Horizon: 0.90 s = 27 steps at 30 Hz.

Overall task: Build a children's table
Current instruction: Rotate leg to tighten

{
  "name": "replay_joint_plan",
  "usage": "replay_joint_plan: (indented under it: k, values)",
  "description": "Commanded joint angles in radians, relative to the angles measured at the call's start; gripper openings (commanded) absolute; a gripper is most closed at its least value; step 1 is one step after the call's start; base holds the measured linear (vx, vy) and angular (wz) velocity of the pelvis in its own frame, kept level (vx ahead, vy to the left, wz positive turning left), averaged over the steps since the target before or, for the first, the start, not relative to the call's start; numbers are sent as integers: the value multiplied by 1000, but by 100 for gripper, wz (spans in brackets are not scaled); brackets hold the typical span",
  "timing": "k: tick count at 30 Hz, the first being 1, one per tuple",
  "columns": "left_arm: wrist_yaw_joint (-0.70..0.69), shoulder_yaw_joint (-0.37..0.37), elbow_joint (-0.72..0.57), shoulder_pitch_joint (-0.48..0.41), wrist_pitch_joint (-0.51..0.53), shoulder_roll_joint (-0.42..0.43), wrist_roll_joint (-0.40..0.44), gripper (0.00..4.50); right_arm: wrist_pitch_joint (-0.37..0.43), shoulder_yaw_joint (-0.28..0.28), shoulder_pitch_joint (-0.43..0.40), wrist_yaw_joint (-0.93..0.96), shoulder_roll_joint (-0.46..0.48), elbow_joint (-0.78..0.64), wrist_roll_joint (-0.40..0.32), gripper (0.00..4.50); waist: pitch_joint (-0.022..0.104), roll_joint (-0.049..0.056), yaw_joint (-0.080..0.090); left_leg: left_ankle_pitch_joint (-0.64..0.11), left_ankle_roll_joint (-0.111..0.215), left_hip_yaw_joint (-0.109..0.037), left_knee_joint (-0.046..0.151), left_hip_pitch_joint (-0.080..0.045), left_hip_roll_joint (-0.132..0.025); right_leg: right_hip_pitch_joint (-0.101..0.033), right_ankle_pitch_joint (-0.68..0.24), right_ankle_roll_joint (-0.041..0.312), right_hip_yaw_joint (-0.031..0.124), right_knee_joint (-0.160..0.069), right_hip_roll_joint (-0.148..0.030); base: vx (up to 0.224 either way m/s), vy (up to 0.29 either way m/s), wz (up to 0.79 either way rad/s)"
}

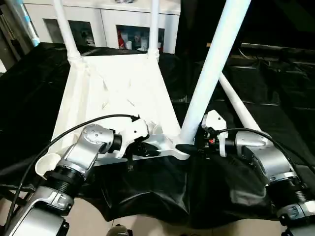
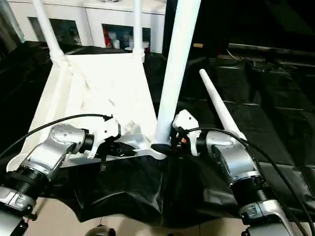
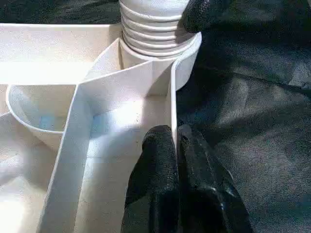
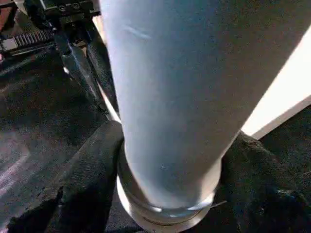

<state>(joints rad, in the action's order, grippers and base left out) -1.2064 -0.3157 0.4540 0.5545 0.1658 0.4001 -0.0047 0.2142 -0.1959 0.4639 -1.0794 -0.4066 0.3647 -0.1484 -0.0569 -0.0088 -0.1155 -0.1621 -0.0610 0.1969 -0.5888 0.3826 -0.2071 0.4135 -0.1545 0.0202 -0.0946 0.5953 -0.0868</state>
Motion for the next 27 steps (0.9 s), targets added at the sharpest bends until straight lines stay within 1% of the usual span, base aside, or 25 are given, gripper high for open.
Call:
replay_joint_plan:
  k: [1,3,4,5,6,7,8,9,10,11,12,13,14,15,16,17,18,19,20,21,22,23,25,26,27]
  values:
    - [-5,-8,-28,15,-31,-12,-7,0,1,-31,-9,-9,4,3,16,276,75,-3,5,-227,24,-15,67,-23,-32,-53,-253,177,53,-63,-63,0,0,0]
    - [6,-5,-25,15,-31,-16,-6,0,2,-31,-14,-2,9,10,15,271,75,-3,5,-228,24,-15,67,-23,-32,-53,-251,178,53,-63,-63,0,0,0]
    - [18,-2,-21,16,-28,-21,-5,0,3,-29,-17,5,15,15,13,271,75,-4,6,-228,25,-14,66,-23,-32,-53,-251,179,53,-63,-63,0,0,0]
    - [36,4,-14,20,-24,-30,-5,0,1,-20,-20,26,28,26,9,270,74,-4,6,-228,26,-15,66,-23,-32,-53,-256,178,53,-64,-63,0,0,0]
    - [85,22,1,32,7,-57,-8,0,-2,10,-21,111,74,67,9,268,74,-4,7,-231,23,-14,66,-23,-32,-50,-265,177,54,-64,-65,0,0,0]
    - [85,22,1,32,7,-57,-8,0,-2,10,-21,111,74,67,9,268,72,-4,10,-239,18,-14,66,-23,-30,-49,-278,177,53,-67,-65,0,0,0]
    - [102,28,5,37,18,-66,-9,0,-3,21,-20,143,90,82,10,268,72,-5,11,-254,10,-16,67,-23,-29,-52,-313,167,51,-71,-66,0,0,0]
    - [140,34,21,50,30,-84,-3,0,7,47,-11,218,125,115,10,267,72,-7,13,-261,5,-18,69,-24,-30,-51,-333,158,51,-73,-66,0,0,0]
    - [188,41,40,66,46,-106,7,0,18,72,-1,299,162,149,10,267,71,-8,17,-261,3,-16,69,-24,-29,-49,-333,157,52,-73,-65,0,0,0]
    - [282,56,77,96,85,-144,26,0,29,102,15,414,213,199,16,267,66,-3,24,-293,-9,-19,72,-28,-28,-44,-378,152,50,-81,-65,0,0,0]
    - [282,56,77,96,85,-144,26,0,29,102,15,414,213,199,16,266,63,-5,34,-332,-27,-23,73,-32,-26,-45,-445,137,45,-87,-66,0,0,0]
    - [367,67,118,131,112,-185,40,0,39,131,36,527,266,249,18,266,64,-8,37,-340,-29,-25,73,-29,-24,-49,-473,124,43,-89,-68,0,0,0]
    - [388,70,129,141,119,-198,42,0,43,141,44,563,283,265,17,266,64,-7,41,-340,-31,-26,73,-28,-22,-48,-506,106,43,-94,-70,0,0,0]
    - [405,71,136,150,124,-211,43,0,48,146,55,596,298,283,19,266,66,-8,42,-343,-28,-27,72,-31,-21,-48,-523,92,40,-100,-70,0,0,0]
    - [433,75,147,163,133,-234,43,0,52,152,73,639,323,313,21,266,66,-6,46,-335,-23,-27,72,-29,-21,-48,-511,93,41,-100,-71,0,0,0]
    - [450,74,153,171,138,-251,44,0,46,157,89,667,343,337,22,266,66,-2,49,-333,-20,-27,72,-28,-20,-48,-503,94,41,-100,-69,0,0,0]
    - [463,72,157,178,135,-267,44,0,28,160,106,690,363,361,25,266,66,-2,54,-345,-19,-25,70,-32,-19,-42,-502,98,41,-103,-67,0,0,0]
    - [468,69,159,181,131,-276,44,0,14,162,115,701,375,374,27,266,65,-3,57,-351,-18,-25,70,-33,-18,-42,-505,99,39,-104,-65,0,0,0]
    - [462,64,156,180,125,-284,43,0,-8,161,126,702,387,385,29,266,65,-1,58,-351,-13,-26,70,-31,-17,-45,-503,99,38,-104,-67,0,0,0]
    - [457,60,156,179,117,-289,45,0,-21,163,135,696,396,392,30,266,68,-1,60,-348,-9,-26,70,-30,-19,-45,-485,100,40,-104,-66,0,0,0]
    - [450,57,155,178,110,-291,47,0,-29,165,141,687,402,395,28,322,68,-1,60,-347,-8,-26,71,-30,-20,-46,-471,105,40,-102,-66,0,0,0]
    - [440,52,153,174,101,-292,49,0,-33,171,148,672,409,396,19,322,68,-1,62,-346,-3,-25,72,-28,-20,-48,-436,119,41,-97,-62,0,0,0]
    - [423,41,146,165,84,-285,49,0,-29,177,156,648,413,391,10,343,69,-2,62,-343,1,-24,72,-28,-21,-48,-416,128,43,-94,-63,0,0,0]
    - [416,38,141,160,82,-280,47,0,-32,170,155,637,406,385,15,354,70,-1,61,-336,6,-23,72,-28,-22,-49,-397,139,44,-91,-63,0,0,0]
    - [401,33,134,153,68,-271,46,0,-33,157,153,623,394,375,24,365,70,-2,60,-331,7,-23,72,-27,-22,-50,-389,142,44,-90,-63,0,0,0]
